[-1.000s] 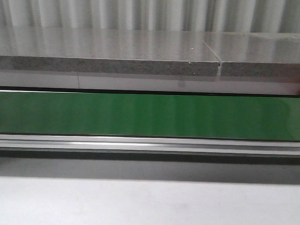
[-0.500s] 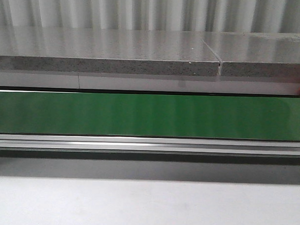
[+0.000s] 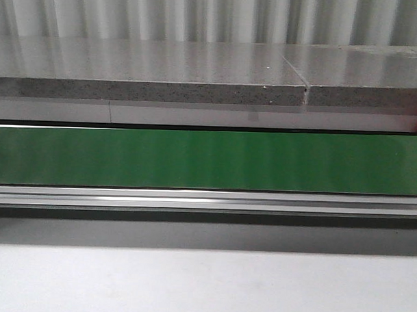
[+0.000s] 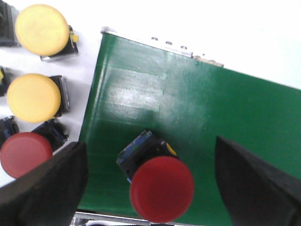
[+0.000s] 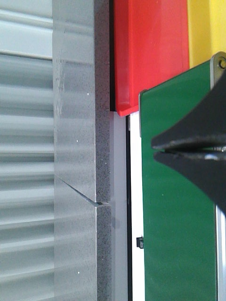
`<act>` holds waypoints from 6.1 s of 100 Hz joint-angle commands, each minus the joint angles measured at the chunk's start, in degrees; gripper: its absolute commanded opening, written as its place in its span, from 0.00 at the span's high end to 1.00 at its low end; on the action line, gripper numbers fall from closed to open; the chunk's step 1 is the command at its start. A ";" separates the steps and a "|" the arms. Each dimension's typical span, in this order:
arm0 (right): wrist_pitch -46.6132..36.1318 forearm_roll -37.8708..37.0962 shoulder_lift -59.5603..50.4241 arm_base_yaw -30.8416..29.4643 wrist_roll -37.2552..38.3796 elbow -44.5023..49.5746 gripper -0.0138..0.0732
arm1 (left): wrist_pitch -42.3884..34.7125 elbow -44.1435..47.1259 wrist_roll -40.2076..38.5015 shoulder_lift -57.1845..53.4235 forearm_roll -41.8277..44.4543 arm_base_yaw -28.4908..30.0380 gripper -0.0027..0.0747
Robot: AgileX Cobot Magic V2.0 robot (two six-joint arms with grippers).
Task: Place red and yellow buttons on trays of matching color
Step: 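Carry the red button onto the green belt and open the left gripper, then lower the left gripper onto a yellow push-button and grasp it, then set the yellow button on the belt and release with the left gripper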
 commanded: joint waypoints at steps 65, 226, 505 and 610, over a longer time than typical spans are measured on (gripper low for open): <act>-4.62 -0.18 -0.47 -0.25 -0.02 -0.92 0.92 | 3.02 -4.89 -5.52 4.29 -1.14 10.30 0.26; -4.62 -0.18 -0.47 -0.25 -0.02 -0.92 0.92 | -0.88 -7.83 -5.52 14.68 -0.06 10.30 0.54; -4.62 -0.18 -0.47 -0.25 -0.02 -0.92 0.92 | -1.69 -6.95 5.37 -3.98 -0.04 -4.09 0.33; -4.62 -0.18 -0.47 -0.25 -0.02 -0.92 0.92 | -24.83 37.64 5.46 -56.17 5.79 -18.41 0.99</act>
